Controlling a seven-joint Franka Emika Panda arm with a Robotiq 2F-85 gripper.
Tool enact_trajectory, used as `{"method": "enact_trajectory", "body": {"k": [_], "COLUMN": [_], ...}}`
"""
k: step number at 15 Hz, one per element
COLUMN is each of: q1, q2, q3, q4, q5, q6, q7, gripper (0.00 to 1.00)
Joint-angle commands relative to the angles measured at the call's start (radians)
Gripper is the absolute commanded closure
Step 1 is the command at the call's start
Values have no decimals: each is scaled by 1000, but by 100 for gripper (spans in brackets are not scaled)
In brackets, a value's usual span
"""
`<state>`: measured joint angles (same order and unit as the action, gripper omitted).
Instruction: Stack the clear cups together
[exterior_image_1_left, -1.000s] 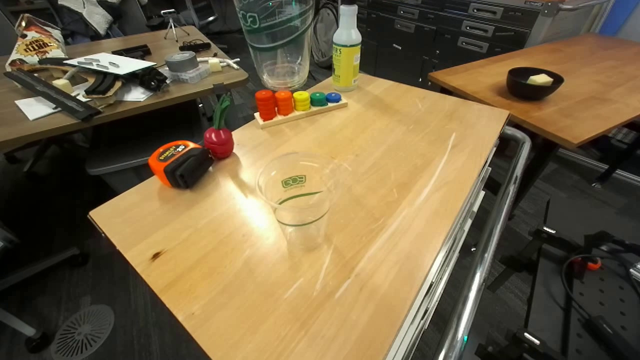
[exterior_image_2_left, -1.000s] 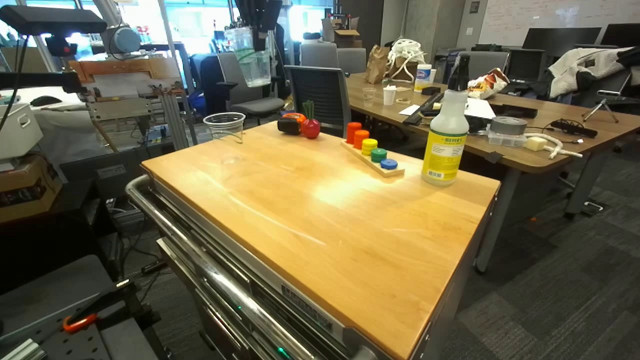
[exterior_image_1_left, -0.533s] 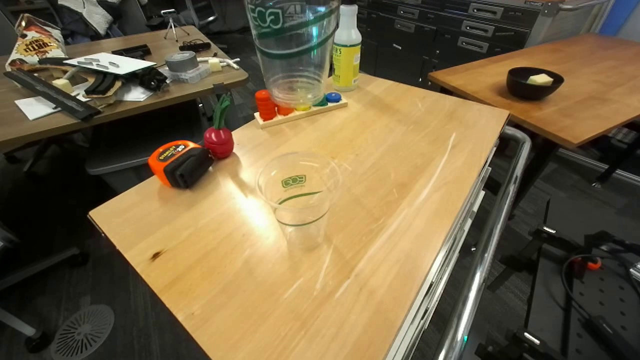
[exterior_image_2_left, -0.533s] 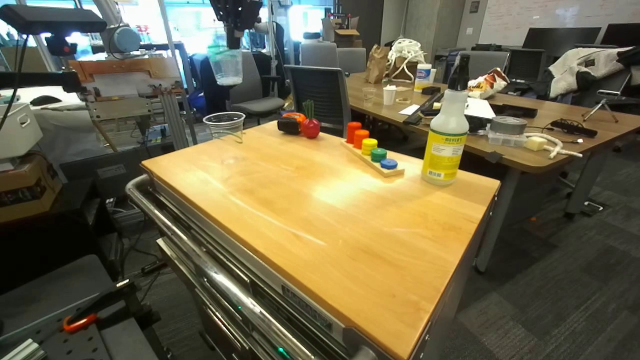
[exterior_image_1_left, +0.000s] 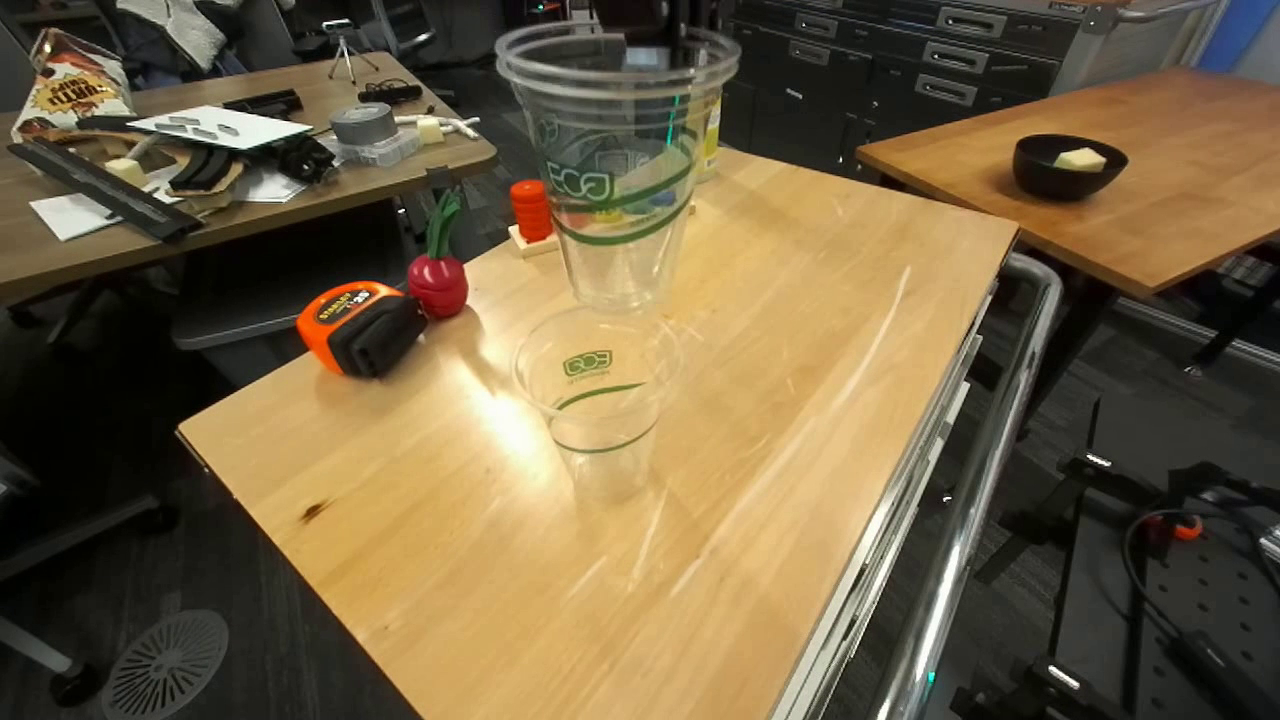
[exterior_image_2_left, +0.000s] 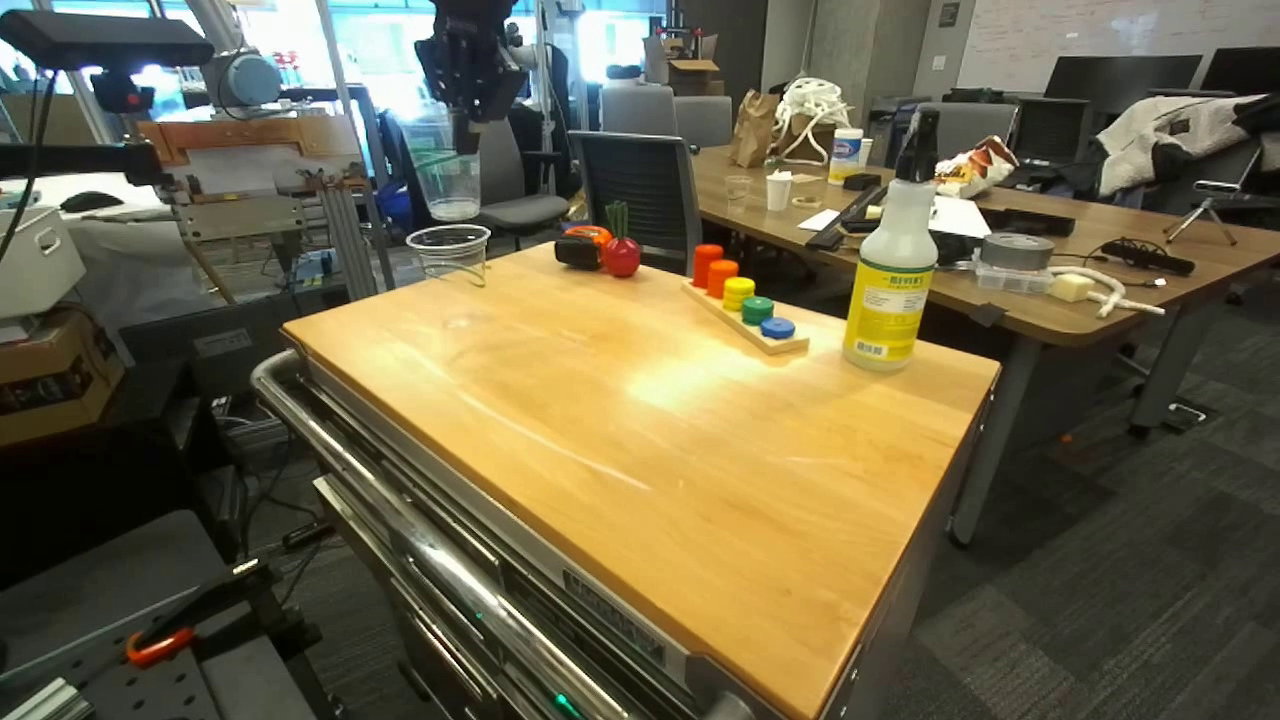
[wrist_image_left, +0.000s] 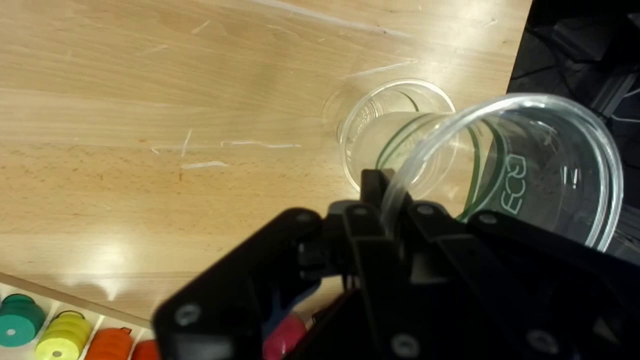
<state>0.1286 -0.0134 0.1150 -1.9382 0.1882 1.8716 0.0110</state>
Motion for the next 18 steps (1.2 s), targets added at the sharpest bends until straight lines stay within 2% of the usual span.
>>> {"method": "enact_trajectory", "body": {"k": [1, 8, 18], "q1": [4, 25, 45], "q2": [-8, 12, -21], "q3": [9, 49, 70], "q4": [-40, -67, -193], "q5": [31, 29, -84], "q6": [46, 104, 308], "q7": [-35, -46, -88], "gripper": [99, 99, 99]}}
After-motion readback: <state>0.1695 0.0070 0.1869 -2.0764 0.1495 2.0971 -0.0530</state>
